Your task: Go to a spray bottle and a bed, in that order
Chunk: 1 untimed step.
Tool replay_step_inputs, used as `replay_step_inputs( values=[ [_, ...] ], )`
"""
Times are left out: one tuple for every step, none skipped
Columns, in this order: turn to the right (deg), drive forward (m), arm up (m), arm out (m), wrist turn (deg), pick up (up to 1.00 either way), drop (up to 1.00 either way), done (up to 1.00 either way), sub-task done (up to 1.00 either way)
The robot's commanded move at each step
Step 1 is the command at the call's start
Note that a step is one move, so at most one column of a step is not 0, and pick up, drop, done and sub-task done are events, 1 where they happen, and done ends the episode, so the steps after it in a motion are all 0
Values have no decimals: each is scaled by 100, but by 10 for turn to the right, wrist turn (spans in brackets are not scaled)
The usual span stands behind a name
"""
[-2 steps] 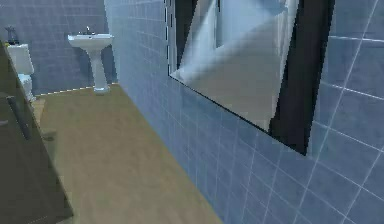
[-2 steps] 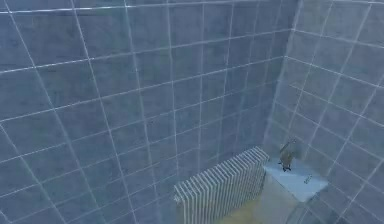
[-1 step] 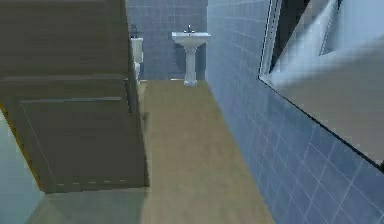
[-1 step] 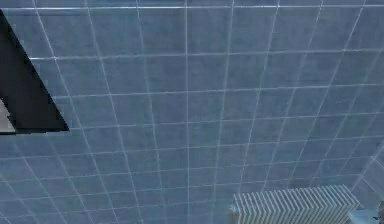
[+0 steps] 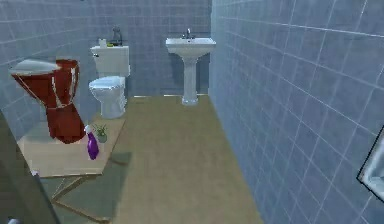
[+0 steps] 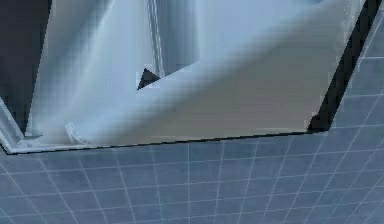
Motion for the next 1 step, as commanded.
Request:
replay_step_inputs(
  values=[
    [0,80,0,0,0,0,0,0,0]
  ],
)
